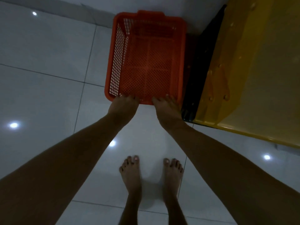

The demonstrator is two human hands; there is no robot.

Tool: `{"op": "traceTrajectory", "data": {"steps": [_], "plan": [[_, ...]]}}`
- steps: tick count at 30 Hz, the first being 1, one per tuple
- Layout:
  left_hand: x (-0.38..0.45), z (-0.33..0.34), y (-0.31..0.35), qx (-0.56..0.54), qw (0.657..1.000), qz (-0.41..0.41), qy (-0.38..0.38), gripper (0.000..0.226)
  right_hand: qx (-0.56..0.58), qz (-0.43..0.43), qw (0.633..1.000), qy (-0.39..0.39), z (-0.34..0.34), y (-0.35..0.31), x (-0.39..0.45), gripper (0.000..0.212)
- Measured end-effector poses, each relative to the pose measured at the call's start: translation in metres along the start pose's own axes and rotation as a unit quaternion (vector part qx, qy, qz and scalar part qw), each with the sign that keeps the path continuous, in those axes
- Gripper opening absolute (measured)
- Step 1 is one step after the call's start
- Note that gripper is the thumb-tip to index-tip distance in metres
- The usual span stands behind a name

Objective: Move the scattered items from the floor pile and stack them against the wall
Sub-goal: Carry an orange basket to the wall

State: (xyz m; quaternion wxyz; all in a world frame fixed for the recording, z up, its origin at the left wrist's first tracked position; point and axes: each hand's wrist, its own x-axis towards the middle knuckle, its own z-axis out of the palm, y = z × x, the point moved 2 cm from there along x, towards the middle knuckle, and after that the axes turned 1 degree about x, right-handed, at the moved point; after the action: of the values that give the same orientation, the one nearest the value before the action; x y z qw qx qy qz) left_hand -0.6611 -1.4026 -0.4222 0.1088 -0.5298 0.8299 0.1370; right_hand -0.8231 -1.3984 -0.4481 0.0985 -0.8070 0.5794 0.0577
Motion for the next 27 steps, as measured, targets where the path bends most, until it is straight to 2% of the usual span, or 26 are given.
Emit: {"op": "traceTrajectory", "data": {"steps": [3, 7, 9, 13, 16, 17, 18, 21, 27], "plan": [[0.010, 0.021, -0.001, -0.016, 1.000, 0.002, 0.008, 0.016, -0.031, -0.017, 0.999, 0.003, 0.024, 0.002, 0.001, 0.025], [0.026, 0.031, -0.004, -0.038, 0.999, 0.009, 0.033, 0.032, -0.029, 0.015, 0.999, 0.001, 0.033, 0.011, 0.008, 0.028], [0.032, 0.034, -0.005, -0.030, 0.998, 0.023, 0.055, 0.031, -0.025, 0.025, 0.999, 0.009, 0.035, 0.010, 0.007, 0.026], [0.042, 0.046, 0.001, -0.005, 0.999, 0.034, 0.003, 0.034, 0.002, 0.044, 0.999, -0.002, 0.043, 0.015, 0.002, 0.025], [0.050, 0.047, 0.005, -0.058, 0.997, -0.040, -0.041, 0.032, 0.009, 0.064, 0.997, -0.035, 0.045, 0.022, 0.009, 0.023], [0.053, 0.045, 0.007, -0.043, 0.996, -0.050, -0.057, 0.030, 0.014, 0.074, 0.996, -0.055, 0.046, 0.024, 0.012, 0.024], [0.055, 0.045, 0.007, -0.030, 0.995, -0.069, -0.066, 0.031, 0.028, 0.081, 0.993, -0.082, 0.048, 0.026, 0.014, 0.028], [0.058, 0.048, -0.001, -0.063, 0.981, -0.144, -0.111, 0.054, 0.050, 0.101, 0.975, -0.190, 0.054, 0.029, 0.013, 0.057], [0.026, 0.053, -0.007, -0.079, 0.976, -0.132, -0.151, 0.075, 0.052, 0.087, 0.966, -0.238, 0.044, 0.004, -0.007, 0.081]]}}
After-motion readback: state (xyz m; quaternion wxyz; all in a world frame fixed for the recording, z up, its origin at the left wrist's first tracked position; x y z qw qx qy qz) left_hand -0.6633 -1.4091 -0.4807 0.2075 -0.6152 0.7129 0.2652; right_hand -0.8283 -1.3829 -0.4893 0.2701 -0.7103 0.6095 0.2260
